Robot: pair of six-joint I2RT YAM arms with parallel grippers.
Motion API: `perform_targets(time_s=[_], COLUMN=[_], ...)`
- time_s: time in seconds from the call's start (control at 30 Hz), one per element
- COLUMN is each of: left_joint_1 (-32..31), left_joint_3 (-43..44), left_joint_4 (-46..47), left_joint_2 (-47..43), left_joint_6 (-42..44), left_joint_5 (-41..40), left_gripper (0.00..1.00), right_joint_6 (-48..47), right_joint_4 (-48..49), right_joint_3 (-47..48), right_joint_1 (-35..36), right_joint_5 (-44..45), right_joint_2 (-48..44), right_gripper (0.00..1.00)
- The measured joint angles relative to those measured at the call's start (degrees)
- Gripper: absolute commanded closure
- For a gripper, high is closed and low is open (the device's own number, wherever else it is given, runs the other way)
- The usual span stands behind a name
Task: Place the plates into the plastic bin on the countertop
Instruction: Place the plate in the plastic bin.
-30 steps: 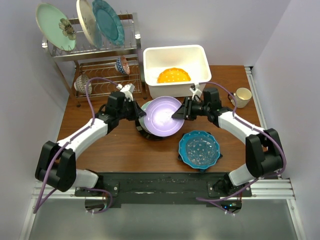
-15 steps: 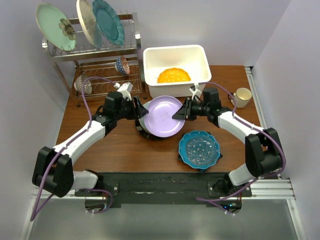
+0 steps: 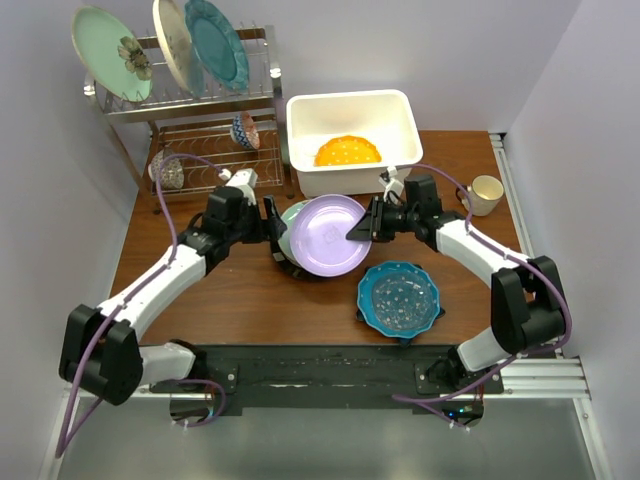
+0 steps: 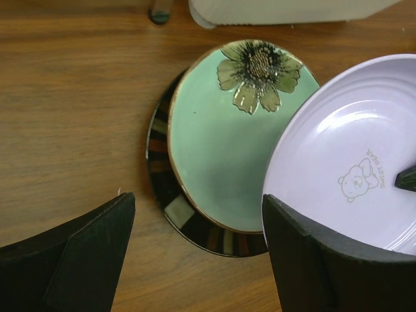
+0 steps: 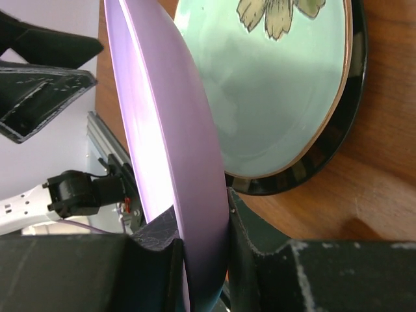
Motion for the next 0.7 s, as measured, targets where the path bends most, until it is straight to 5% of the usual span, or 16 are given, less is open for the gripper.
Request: perform_targets(time_s=[0.7], left_joint_1=[0.0], left_joint_3=[0.2], left_joint_4=[-3.8], left_joint_2=[-9.2], left_joint_6=[3.1], left_joint_5=[-9.8], left_gripper=[0.14], right_joint_6=[-3.6], right_joint_4=[-10.4], right_joint_3=[15.1], right_joint_1=[-0.1], right_joint_5=[4.2], right_joint_2=[-0.4], right_gripper=[1.0])
